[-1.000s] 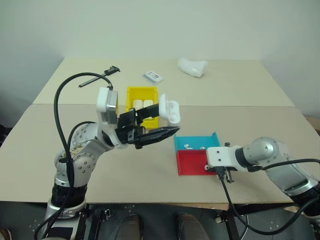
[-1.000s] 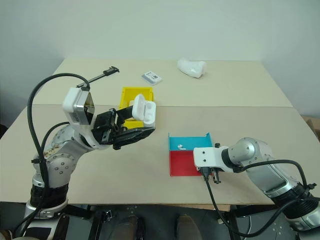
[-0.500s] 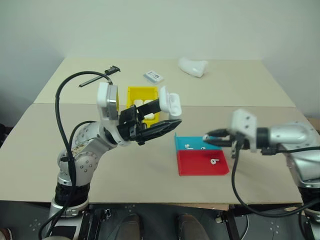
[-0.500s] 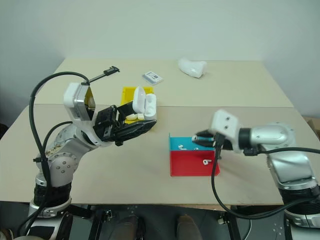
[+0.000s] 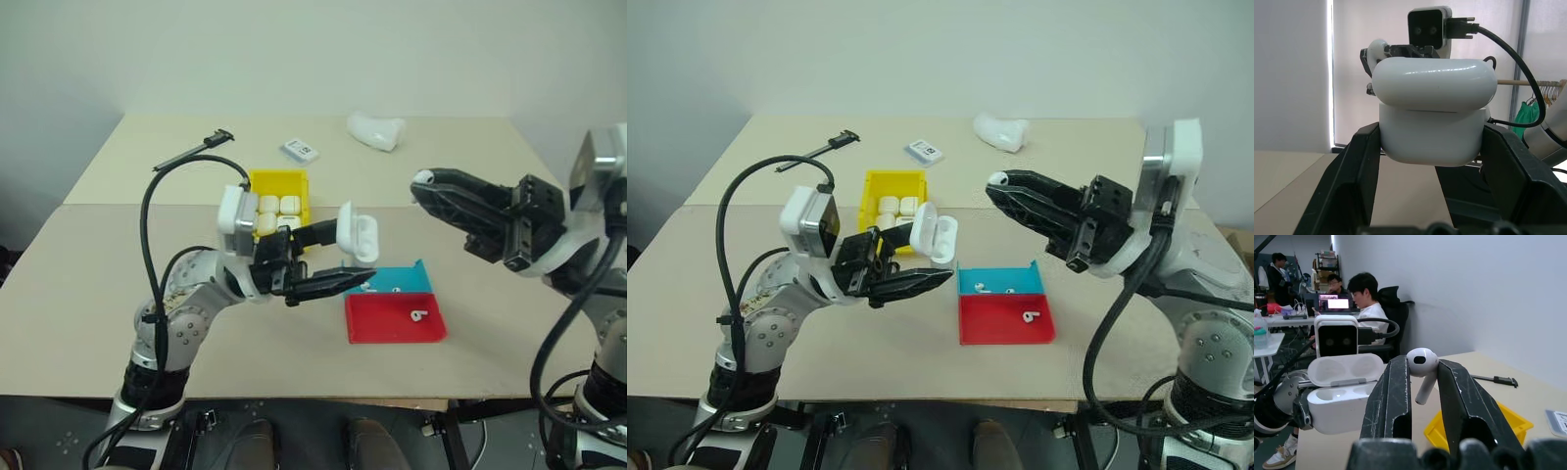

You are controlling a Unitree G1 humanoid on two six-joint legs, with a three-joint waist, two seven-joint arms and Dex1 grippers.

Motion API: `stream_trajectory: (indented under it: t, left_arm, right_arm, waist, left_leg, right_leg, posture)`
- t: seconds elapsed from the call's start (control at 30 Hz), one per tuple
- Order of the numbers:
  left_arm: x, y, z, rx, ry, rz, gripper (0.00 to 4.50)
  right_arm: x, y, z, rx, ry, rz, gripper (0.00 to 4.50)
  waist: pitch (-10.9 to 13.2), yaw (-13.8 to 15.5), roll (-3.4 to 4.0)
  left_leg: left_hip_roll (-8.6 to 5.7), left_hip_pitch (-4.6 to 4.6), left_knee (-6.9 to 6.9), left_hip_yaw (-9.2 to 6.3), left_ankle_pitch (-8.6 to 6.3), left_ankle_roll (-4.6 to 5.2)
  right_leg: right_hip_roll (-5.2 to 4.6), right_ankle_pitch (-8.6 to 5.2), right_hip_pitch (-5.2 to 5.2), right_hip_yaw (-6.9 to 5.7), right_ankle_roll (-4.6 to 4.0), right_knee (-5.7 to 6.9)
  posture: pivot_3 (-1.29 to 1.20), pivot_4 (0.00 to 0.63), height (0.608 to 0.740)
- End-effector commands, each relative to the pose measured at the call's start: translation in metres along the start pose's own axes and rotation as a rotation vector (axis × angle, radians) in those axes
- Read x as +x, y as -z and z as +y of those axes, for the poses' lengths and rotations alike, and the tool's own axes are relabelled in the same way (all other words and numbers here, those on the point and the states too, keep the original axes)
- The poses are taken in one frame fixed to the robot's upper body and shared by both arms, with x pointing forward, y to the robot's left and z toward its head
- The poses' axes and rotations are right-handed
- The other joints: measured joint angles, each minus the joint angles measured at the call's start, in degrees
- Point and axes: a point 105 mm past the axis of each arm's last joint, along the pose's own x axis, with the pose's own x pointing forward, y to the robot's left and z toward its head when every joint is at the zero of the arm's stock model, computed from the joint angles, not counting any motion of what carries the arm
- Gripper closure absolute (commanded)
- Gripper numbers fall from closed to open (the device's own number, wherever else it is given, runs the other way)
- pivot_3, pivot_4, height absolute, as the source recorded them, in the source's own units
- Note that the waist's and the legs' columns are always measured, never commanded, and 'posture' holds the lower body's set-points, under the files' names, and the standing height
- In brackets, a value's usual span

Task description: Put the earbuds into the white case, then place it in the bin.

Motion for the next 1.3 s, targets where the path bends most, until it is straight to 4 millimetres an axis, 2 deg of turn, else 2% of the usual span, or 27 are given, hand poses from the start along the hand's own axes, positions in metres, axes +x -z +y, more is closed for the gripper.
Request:
stream_trajectory:
  t: [0.03,0.2,0.4,0.57,0.8,1.3]
  left_arm:
    - [0.006,-0.008,-0.005,0.032,0.040,-0.008,1.73]
    - [0.009,-0.009,-0.003,0.024,0.048,-0.010,1.73]
    - [0.010,-0.009,-0.003,0.020,0.055,-0.005,1.73]
    - [0.009,-0.009,-0.003,0.013,0.054,0.000,1.73]
    - [0.008,-0.007,-0.004,0.006,0.046,0.007,1.73]
    - [0.008,-0.008,-0.004,0.023,0.043,0.007,1.73]
  right_arm:
    - [0.005,-0.002,0.013,-0.024,-0.039,-0.005,3.92]
    - [0.012,0.007,0.016,-0.048,-0.043,0.027,3.92]
    - [0.017,0.007,0.020,-0.054,-0.069,0.008,3.92]
    - [0.015,-0.001,0.015,-0.047,-0.049,-0.040,3.92]
    - [0.013,-0.007,0.023,0.005,-0.119,-0.092,3.92]
    - [0.019,0.018,0.018,-0.033,-0.101,0.035,3.92]
  waist:
    - [0.0,0.0,0.00]
    - [0.0,0.0,0.00]
    - [0.0,0.0,0.00]
    - [0.0,0.0,0.00]
    - [0.0,0.0,0.00]
    - [0.0,0.0,0.00]
  left_leg:
    - [0.00,0.00,0.00,0.00,0.00,0.00]
    - [0.01,0.01,0.00,-0.01,0.00,0.00]
    - [0.01,-0.01,0.00,-0.01,0.00,0.00]
    - [0.01,-0.01,0.00,-0.01,0.00,0.00]
    - [0.02,-0.02,0.00,-0.02,0.00,0.01]
    - [0.01,-0.03,0.00,-0.01,0.00,0.01]
  right_leg:
    - [0.00,0.00,0.00,0.00,0.00,0.00]
    - [0.01,0.01,0.00,-0.01,0.00,0.01]
    - [0.01,0.00,-0.03,-0.01,0.01,0.00]
    - [0.01,0.00,-0.03,0.00,0.00,0.00]
    - [0.01,0.00,-0.03,-0.01,0.00,-0.01]
    - [0.01,0.00,-0.05,-0.01,0.00,-0.01]
  posture:
    - [0.00,0.150,0.740]
    - [0.00,0.150,0.740]
    - [0.00,0.150,0.740]
    - [0.00,0.150,0.740]
    - [0.00,0.150,0.740]
    - [0.00,0.150,0.740]
